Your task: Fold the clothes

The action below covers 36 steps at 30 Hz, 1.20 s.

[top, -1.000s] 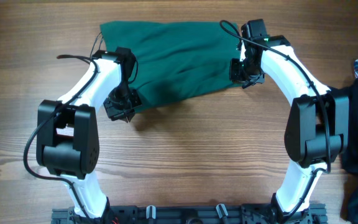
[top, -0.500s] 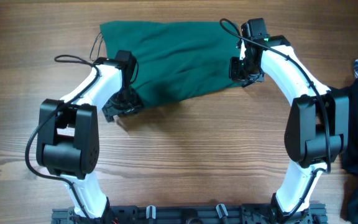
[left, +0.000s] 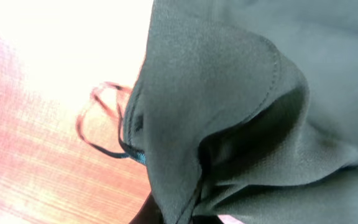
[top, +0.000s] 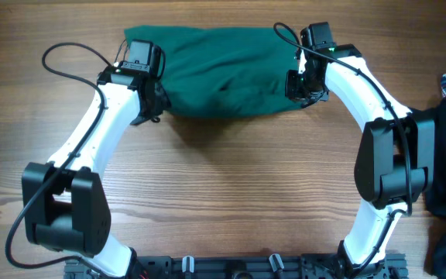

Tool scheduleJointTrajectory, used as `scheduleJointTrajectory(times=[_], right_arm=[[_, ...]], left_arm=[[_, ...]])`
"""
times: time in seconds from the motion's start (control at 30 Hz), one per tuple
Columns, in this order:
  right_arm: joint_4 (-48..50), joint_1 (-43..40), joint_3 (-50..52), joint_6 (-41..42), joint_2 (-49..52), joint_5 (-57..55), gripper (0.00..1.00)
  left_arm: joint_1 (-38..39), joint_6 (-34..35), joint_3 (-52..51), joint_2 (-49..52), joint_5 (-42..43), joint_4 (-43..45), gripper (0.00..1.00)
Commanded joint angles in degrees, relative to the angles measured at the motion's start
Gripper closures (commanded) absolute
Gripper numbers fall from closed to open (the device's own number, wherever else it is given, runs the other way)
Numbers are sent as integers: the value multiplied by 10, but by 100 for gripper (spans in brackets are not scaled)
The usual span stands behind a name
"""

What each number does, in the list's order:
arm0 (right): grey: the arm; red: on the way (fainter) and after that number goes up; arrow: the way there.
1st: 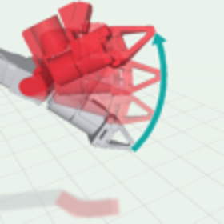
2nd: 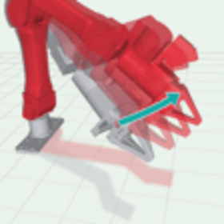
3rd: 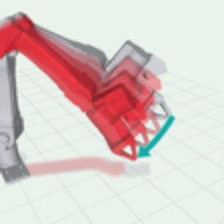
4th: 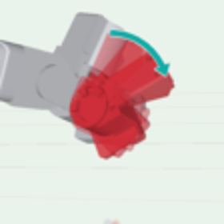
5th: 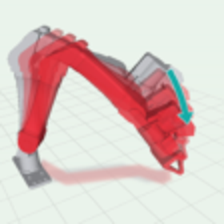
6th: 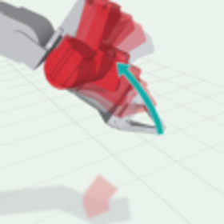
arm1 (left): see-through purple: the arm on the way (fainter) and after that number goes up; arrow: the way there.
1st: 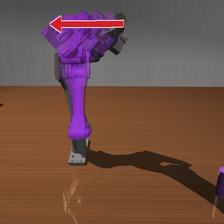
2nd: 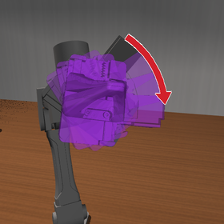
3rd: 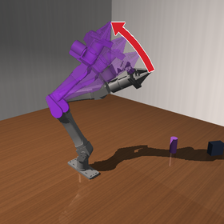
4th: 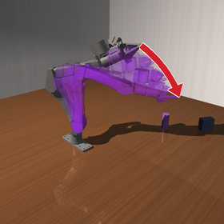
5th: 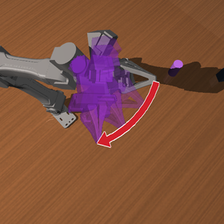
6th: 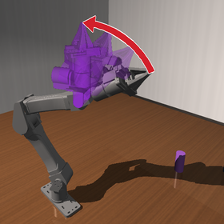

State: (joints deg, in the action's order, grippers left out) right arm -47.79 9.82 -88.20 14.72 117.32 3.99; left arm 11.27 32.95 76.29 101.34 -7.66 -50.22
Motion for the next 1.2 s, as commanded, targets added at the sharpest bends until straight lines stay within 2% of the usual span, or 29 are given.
scheduleJointTrajectory(times=[0.0,0.1,0.43,0.7,0.77,0.87,0.93,0.97,1.0,1.07,1.17], right_arm=[[31,1,7,2,-14,14,76],[52,1,7,-5,-14,20,77],[71,1,7,-28,-14,20,73],[70,1,7,-32,-14,20,72],[67,1,7,-42,-14,20,71],[60,1,7,-42,-14,20,71],[59,1,7,-43,-14,20,70],[56,1,7,-52,-14,20,70],[24,1,3,-77,-18,29,94],[-25,1,-15,-89,-45,24,95],[-37,1,-19,-91,-137,24,89]], left_arm=[[-1,3,8,-3,-5,56,94],[-1,3,8,14,-6,115,88],[-2,3,8,113,-12,182,74],[-2,1,13,52,-15,205,62],[-2,-26,13,52,-21,222,46],[-3,-29,13,50,-38,200,34],[-3,-29,13,47,-38,198,18],[-3,-29,13,47,-13,191,18],[-3,-29,13,47,9,172,21],[-3,-29,13,46,34,158,24],[-2,-29,12,46,44,161,24]])
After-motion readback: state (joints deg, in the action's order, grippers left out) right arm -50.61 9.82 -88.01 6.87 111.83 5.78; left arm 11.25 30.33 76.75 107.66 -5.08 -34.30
